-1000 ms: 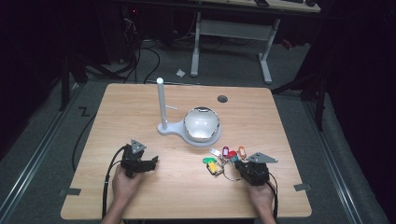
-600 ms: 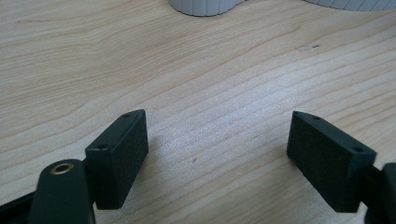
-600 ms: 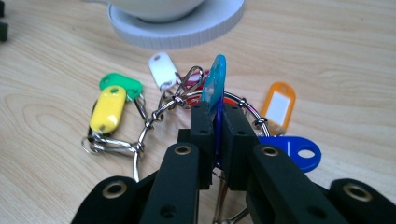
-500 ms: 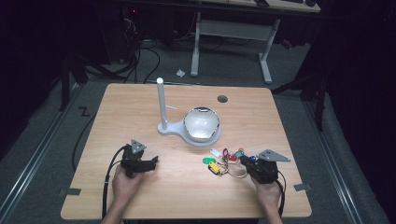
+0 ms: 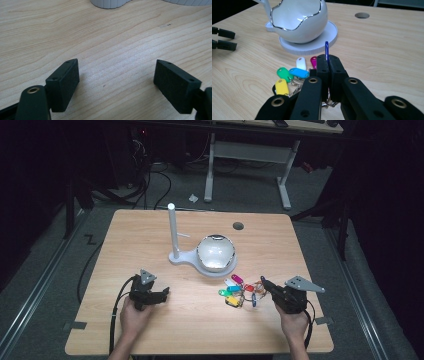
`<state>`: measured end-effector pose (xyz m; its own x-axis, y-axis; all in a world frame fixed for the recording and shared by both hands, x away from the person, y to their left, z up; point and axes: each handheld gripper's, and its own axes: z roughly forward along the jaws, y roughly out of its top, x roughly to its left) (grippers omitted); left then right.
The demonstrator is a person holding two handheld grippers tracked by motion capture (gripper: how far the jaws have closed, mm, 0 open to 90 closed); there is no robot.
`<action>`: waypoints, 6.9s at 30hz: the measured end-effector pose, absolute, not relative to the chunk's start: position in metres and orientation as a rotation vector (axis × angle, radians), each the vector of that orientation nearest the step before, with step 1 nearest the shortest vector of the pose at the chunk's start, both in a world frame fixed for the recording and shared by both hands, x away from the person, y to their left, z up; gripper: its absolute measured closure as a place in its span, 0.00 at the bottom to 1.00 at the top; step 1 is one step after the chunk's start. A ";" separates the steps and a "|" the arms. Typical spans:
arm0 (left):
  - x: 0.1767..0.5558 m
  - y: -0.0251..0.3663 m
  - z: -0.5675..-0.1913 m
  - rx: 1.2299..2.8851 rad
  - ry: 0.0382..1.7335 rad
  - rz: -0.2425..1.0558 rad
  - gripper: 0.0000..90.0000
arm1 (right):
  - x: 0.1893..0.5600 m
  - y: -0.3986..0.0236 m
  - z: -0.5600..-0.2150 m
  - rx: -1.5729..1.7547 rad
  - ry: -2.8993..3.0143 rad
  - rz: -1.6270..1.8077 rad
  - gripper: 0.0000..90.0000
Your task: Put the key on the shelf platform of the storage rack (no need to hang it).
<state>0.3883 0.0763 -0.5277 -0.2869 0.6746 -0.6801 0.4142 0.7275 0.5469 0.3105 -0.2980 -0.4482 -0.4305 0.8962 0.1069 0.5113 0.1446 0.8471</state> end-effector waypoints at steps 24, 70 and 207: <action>0.388 0.077 -0.528 0.846 1.915 0.327 0.23 | 0.334 -0.295 -0.375 1.194 2.010 1.219 0.99; 0.387 0.078 -0.528 0.853 1.912 0.326 0.23 | 0.365 -0.272 -0.277 1.060 2.056 1.300 0.99; 0.386 0.077 -0.528 0.855 1.910 0.323 0.23 | 0.472 -0.179 -0.419 1.291 2.435 1.136 0.98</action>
